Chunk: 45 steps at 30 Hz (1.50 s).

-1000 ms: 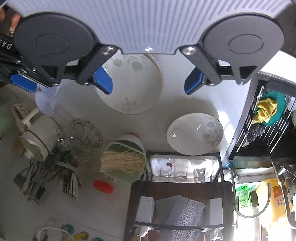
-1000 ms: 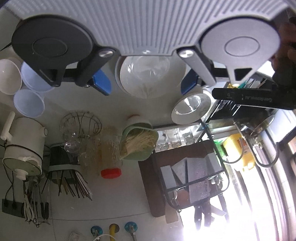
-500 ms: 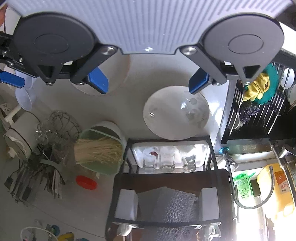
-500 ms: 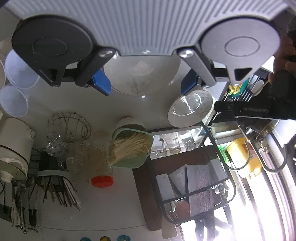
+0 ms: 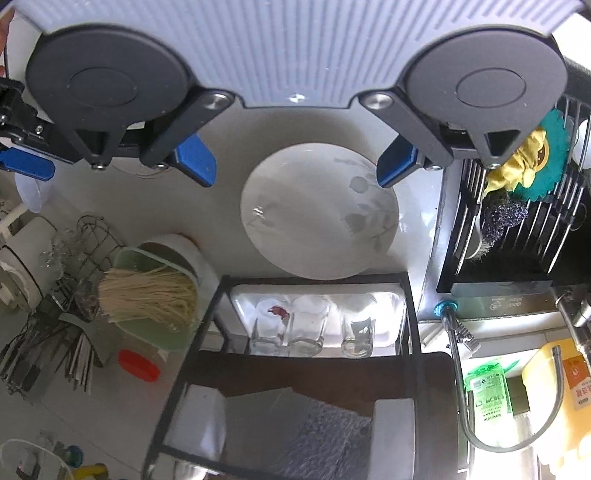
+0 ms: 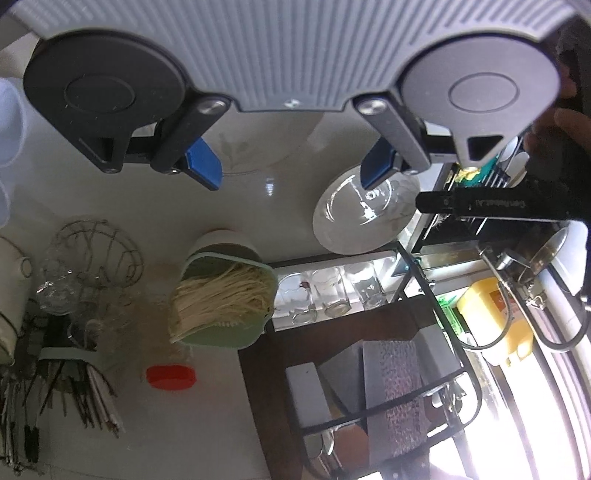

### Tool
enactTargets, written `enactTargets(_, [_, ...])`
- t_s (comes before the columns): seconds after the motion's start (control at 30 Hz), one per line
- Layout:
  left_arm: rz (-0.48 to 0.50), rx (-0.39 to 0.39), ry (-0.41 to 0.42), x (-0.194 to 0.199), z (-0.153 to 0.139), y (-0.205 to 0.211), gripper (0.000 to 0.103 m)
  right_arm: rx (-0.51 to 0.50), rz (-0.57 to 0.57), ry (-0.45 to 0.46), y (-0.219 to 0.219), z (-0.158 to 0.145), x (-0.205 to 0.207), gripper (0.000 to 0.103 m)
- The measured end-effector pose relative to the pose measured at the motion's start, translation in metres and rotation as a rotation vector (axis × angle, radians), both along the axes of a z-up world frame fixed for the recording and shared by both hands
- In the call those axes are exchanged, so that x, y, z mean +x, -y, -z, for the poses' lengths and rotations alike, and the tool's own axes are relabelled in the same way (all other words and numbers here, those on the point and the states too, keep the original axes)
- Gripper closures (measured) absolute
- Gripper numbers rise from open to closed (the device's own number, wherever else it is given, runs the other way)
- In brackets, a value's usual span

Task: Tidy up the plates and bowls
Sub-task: 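Move both grippers to the second leaf plate below the glass rack, then close both grippers on the rim of the second leaf plate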

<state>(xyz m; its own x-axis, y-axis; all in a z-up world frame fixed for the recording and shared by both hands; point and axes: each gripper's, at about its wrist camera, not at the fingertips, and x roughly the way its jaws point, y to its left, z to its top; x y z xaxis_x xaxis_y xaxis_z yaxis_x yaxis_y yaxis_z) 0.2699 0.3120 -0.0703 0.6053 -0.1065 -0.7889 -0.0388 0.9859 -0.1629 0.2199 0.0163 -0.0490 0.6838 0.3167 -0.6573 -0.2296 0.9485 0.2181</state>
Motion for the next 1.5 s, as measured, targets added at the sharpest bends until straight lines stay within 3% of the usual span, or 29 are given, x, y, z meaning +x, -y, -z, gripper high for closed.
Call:
enactTargets(0.4, [0.027,0.011,-0.031,0.03,0.024,-0.042,0.007,-0.011,0.034,-0.074,-0.033,0.022,0.038,0.02])
enactTargets(1.1, [0.101,-0.071,-0.11,0.097,0.069,-0.084,0.009,-0.012,0.013,-0.195,-0.085,0.053,0.101,0.028])
enactTargets(1.33, [0.127,-0.102,-0.141,0.111,0.08,-0.094,0.018,-0.014,-0.002,-0.243,-0.098,0.064,0.118,0.032])
enactTargets(1.43, [0.136,-0.106,-0.156,0.117,0.086,-0.095,0.027,-0.019,0.003,-0.273,-0.101,0.072,0.126,0.046])
enactTargets(1.5, [0.146,-0.11,-0.168,0.122,0.091,-0.096,0.03,-0.014,0.011,-0.295,-0.101,0.078,0.131,0.046])
